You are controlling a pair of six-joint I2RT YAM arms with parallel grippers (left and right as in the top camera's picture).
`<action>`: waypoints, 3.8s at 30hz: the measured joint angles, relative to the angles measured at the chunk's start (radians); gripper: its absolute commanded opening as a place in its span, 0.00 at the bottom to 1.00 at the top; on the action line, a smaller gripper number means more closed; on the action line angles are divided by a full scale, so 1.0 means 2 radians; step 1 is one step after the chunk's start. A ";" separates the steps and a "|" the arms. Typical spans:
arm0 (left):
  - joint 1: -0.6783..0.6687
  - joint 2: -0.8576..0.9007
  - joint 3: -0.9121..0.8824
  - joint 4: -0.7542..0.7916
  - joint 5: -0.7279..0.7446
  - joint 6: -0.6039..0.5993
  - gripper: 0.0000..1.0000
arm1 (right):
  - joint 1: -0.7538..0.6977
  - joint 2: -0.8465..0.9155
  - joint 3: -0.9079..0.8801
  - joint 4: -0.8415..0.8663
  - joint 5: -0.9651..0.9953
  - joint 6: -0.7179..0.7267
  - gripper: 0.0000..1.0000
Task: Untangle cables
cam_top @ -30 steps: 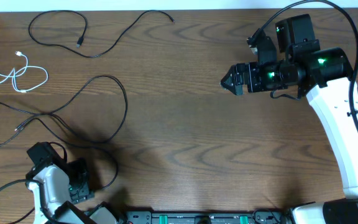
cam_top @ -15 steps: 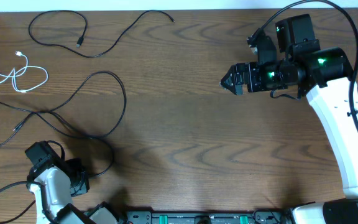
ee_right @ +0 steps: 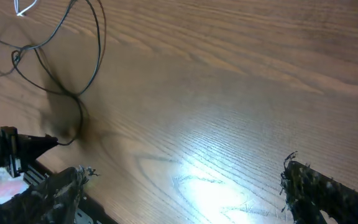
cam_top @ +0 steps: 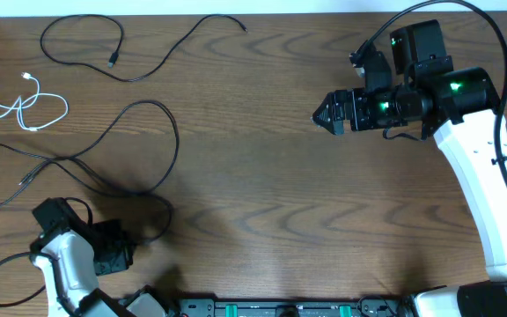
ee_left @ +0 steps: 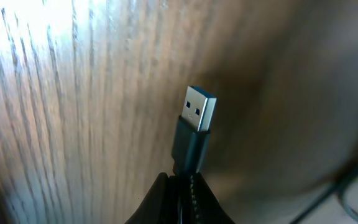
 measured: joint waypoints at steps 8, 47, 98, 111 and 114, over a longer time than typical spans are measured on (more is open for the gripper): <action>0.000 -0.056 0.031 0.034 0.079 0.009 0.07 | 0.000 0.000 0.000 0.000 0.000 0.000 0.99; -0.001 0.081 0.036 0.237 0.056 0.105 0.78 | 0.000 0.000 0.000 0.004 0.000 0.000 0.99; -0.355 0.328 0.343 0.200 -0.133 0.364 0.67 | 0.000 0.000 0.000 -0.021 0.000 0.000 0.99; -0.355 0.354 0.342 0.203 -0.140 0.370 0.47 | 0.000 0.000 0.000 -0.022 0.000 0.000 0.99; -0.355 0.354 0.337 0.206 -0.140 0.371 0.46 | 0.000 0.000 0.000 -0.020 0.000 0.000 0.99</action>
